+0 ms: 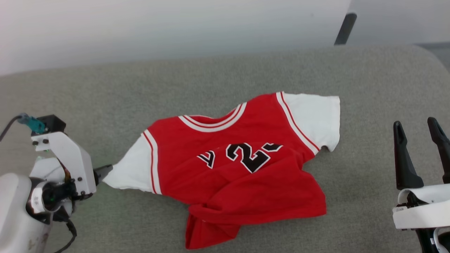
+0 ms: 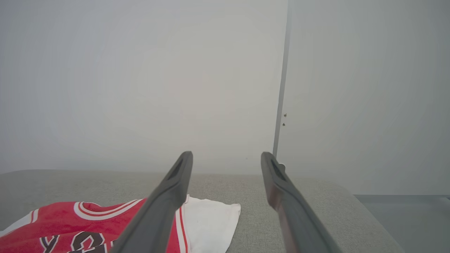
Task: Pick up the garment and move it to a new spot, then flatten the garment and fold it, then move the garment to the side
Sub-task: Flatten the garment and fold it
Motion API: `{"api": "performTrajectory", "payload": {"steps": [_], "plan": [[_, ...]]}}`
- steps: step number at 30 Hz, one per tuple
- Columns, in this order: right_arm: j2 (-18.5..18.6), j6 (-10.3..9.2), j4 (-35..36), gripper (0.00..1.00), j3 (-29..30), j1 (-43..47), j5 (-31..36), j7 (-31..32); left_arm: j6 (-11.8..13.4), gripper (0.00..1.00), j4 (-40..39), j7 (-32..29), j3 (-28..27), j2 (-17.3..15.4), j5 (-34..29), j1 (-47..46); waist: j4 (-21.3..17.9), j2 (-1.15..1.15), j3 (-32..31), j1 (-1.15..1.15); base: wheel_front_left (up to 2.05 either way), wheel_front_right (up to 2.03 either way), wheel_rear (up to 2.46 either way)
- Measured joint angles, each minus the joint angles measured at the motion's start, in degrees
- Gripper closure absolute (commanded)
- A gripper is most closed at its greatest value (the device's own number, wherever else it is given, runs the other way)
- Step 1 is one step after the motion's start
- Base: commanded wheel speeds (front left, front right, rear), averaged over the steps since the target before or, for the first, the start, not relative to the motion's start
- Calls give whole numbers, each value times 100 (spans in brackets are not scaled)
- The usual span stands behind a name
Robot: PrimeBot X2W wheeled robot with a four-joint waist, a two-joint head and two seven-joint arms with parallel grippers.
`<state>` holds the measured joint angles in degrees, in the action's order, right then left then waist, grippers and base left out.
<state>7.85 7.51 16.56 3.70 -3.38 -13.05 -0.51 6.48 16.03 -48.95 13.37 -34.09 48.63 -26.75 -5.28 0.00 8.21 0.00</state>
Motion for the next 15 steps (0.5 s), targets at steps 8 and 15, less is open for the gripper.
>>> {"api": "performTrajectory", "payload": {"steps": [8, 15], "plan": [[12, 0, -51, 0, 4, -98, -1, -57, -29, 0, 558, -94, 92, 74, -21, -279, -106, 0, 411, 0, 0, 0, 0], [12, 0, -91, 0, 24, -144, -1, -71, -55, 0, 916, -83, 158, 115, -31, -406, -148, 0, 583, 0, 0, 0, 0]]}}
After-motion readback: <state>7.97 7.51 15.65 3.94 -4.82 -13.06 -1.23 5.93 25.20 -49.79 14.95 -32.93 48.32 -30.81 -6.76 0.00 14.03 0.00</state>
